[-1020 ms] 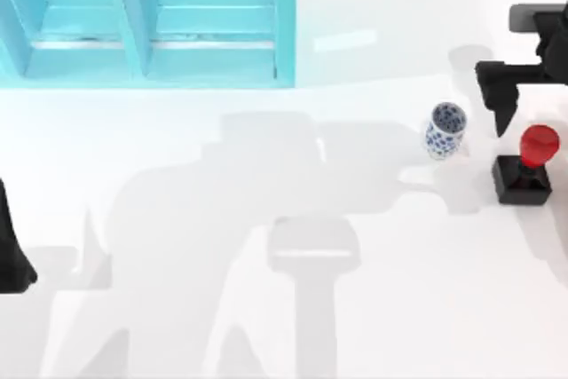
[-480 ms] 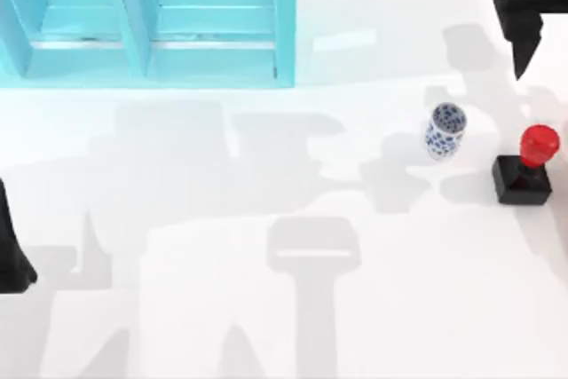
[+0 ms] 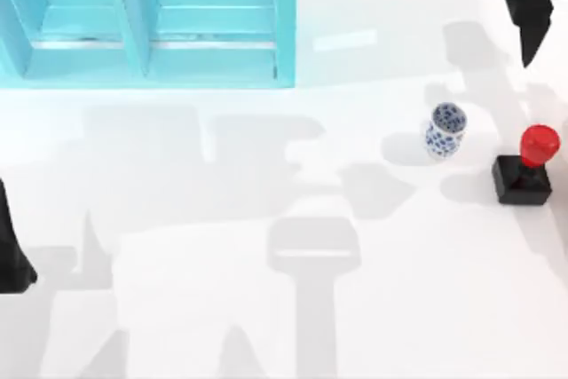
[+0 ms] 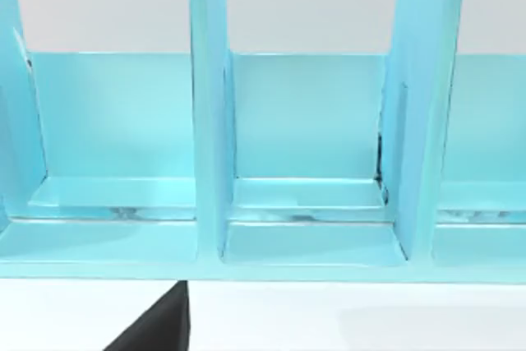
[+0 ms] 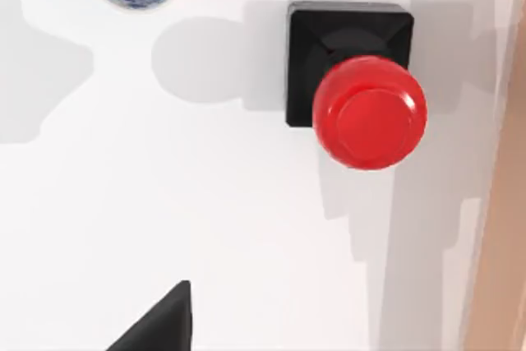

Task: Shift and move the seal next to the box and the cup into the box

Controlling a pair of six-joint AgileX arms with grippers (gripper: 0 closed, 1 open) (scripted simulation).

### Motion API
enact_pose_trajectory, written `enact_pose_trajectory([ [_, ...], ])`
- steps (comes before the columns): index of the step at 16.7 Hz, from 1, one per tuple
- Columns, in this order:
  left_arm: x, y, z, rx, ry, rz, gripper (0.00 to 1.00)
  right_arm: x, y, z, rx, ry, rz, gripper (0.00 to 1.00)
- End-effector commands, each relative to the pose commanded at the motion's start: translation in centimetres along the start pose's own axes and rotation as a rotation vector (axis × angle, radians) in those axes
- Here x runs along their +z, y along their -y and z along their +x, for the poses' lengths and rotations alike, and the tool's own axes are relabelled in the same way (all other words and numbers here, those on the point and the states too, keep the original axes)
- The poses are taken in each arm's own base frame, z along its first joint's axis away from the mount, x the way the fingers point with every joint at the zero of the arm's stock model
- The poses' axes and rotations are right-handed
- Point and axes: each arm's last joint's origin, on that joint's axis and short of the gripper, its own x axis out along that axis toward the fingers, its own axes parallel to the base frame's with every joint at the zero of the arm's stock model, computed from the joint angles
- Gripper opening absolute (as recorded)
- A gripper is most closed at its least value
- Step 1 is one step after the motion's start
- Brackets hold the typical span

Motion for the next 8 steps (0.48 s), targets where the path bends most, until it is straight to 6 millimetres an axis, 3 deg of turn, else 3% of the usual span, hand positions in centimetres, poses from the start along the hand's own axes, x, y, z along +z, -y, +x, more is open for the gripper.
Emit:
enact_pose_trajectory([
  [3, 0.0, 0.0, 0.0, 0.000, 0.000, 0.000, 1.00, 1.5, -1.6, 2.0, 0.002, 0.004, -0.006, 1.00],
  [8, 0.0, 0.0, 0.0, 0.000, 0.000, 0.000, 1.00, 4.8, -5.2, 8.1, -0.006, -0.009, 0.002, 1.00],
])
